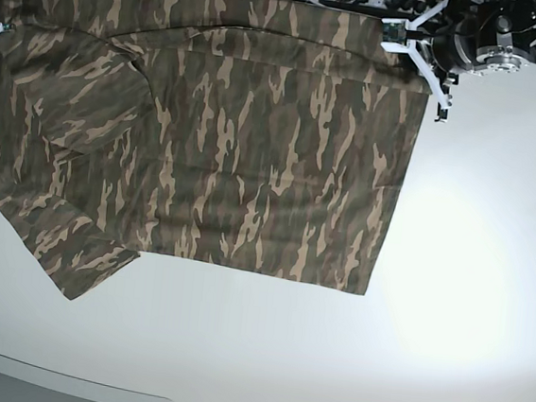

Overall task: Fold the T-shirt properly
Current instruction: 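Release the shirt edge and hold the left gripper above it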

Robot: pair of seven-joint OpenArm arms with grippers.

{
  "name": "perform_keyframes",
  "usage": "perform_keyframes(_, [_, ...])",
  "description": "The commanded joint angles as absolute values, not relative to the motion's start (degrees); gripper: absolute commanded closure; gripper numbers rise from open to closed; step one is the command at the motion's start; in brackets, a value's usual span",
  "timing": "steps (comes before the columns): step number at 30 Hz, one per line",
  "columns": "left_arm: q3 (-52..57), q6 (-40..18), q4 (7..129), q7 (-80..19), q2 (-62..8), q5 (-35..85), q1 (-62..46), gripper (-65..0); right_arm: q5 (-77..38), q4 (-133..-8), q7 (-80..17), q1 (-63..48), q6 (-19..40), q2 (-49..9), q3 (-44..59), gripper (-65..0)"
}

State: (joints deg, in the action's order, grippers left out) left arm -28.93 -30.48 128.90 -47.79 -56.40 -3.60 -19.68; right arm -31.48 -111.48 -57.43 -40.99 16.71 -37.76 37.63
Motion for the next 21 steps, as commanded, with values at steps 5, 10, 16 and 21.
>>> perform_keyframes(5, [-28.71, -28.67, 128.97, -46.74, -57.43, -4.38, -19.33, 0.0, -31.27, -112.29, -56.53, -41.12, 16.45, -38.87, 38.41, 0.0])
perform_keyframes(10, [-28.71, -19.86, 128.97, -41.95, -57.41, -12.16, -19.31, 0.0, -31.27, -112.29, -56.53, -41.12, 16.43, -38.87, 38.41, 0.0])
perform_keyframes(16, [-28.71, -4.99, 128.97, -37.36, -55.53, -17.61, -16.86, 0.0, -31.29, -112.29, -56.53, -41.10, 16.43, -38.87, 38.41, 0.0])
perform_keyframes(21, [-28.71, -5.02, 131.11, -42.63, -54.61, -17.93, -13.61, 0.0, -31.27, -112.29, -56.55, -41.12, 16.45, -38.87, 38.41, 0.0])
